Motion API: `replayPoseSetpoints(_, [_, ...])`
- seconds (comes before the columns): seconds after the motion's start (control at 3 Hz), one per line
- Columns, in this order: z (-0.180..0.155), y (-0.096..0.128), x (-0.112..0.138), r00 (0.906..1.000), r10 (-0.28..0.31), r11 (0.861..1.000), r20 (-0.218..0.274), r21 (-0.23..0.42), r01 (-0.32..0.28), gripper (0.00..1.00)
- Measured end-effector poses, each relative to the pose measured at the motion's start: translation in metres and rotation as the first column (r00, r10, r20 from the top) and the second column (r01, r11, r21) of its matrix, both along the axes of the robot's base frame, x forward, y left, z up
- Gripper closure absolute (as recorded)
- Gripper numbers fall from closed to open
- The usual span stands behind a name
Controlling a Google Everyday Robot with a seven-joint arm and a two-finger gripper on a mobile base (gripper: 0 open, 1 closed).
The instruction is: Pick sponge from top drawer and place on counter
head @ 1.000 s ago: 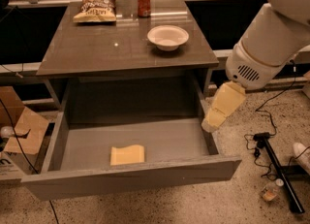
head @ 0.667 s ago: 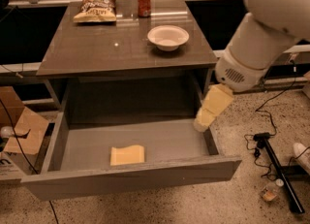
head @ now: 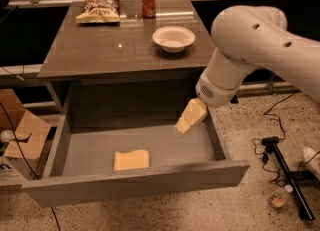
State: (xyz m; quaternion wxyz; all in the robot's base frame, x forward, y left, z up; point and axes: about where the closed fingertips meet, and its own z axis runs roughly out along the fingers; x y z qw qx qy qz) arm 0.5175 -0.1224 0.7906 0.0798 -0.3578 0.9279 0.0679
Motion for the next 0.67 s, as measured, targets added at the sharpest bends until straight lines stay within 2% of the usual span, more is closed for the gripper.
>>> replayPoseSetpoints(0.33, [-0.0459, 0.0260, 0.0102, 0.9890, -0.124, 0.991, -0.080, 0.033, 0.127, 0.00])
replayPoseSetpoints(0.67, [-0.0521, 0.0291, 0.0115, 0.9791, -0.178, 0.983, -0.099, 0.037, 0.182, 0.00])
